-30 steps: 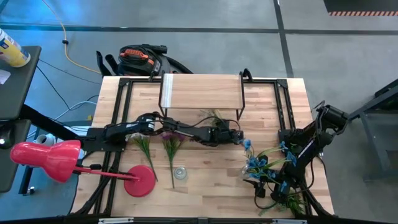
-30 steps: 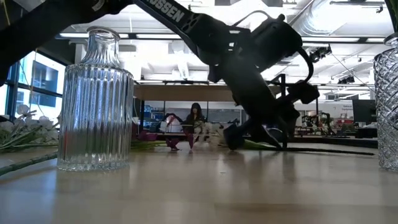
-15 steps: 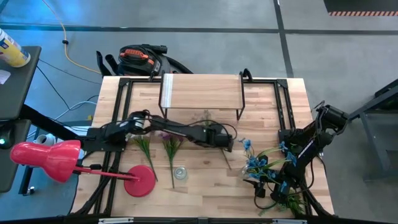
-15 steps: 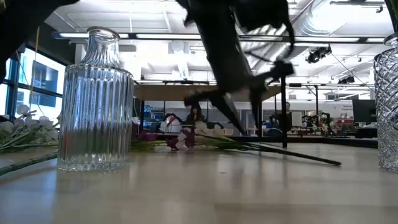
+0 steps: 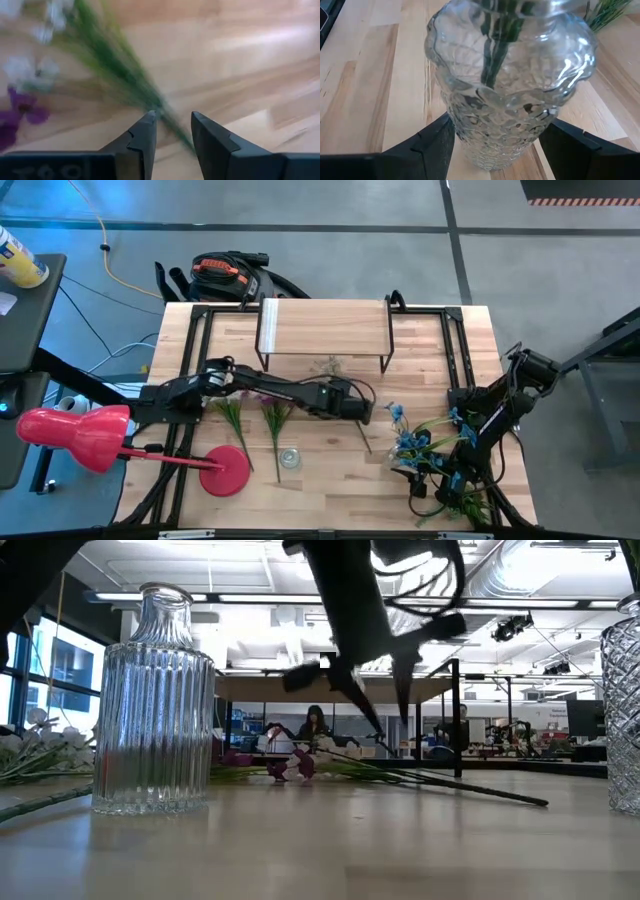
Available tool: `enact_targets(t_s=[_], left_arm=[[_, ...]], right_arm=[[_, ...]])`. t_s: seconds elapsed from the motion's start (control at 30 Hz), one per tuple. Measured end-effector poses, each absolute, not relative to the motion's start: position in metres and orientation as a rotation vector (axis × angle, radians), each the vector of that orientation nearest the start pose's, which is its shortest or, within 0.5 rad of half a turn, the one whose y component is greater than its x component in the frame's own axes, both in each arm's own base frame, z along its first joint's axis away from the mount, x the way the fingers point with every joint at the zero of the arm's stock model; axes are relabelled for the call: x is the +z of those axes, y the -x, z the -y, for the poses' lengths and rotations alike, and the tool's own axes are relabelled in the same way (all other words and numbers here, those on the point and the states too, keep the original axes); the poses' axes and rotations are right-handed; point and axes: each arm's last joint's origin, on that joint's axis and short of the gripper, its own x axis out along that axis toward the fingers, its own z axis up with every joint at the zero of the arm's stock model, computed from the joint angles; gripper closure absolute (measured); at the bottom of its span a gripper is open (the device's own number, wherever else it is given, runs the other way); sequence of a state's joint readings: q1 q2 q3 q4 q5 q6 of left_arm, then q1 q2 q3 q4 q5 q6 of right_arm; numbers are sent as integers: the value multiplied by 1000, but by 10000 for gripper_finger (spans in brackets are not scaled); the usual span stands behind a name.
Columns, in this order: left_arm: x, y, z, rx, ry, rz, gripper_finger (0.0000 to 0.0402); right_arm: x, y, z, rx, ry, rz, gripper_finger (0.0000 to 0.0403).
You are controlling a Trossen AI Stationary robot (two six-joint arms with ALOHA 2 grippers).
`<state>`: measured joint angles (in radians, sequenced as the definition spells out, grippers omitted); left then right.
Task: Pick and place flowers into a vace then onto a shelf
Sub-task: Put the right white flowers into the the right transparent vase
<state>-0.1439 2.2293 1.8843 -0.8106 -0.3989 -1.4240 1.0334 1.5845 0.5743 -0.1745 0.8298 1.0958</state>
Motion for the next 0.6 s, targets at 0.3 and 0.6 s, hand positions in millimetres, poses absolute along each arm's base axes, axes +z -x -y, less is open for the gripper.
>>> enact_targets(t_s=[0.3, 0.6], left_arm=[[171, -480, 59, 922, 1033, -731, 169], [151, -487, 47, 966, 1019, -710, 76]], right_arm=[[111, -141, -192, -215, -92, -672, 145], [111, -141, -192, -215, -94, -671, 145]])
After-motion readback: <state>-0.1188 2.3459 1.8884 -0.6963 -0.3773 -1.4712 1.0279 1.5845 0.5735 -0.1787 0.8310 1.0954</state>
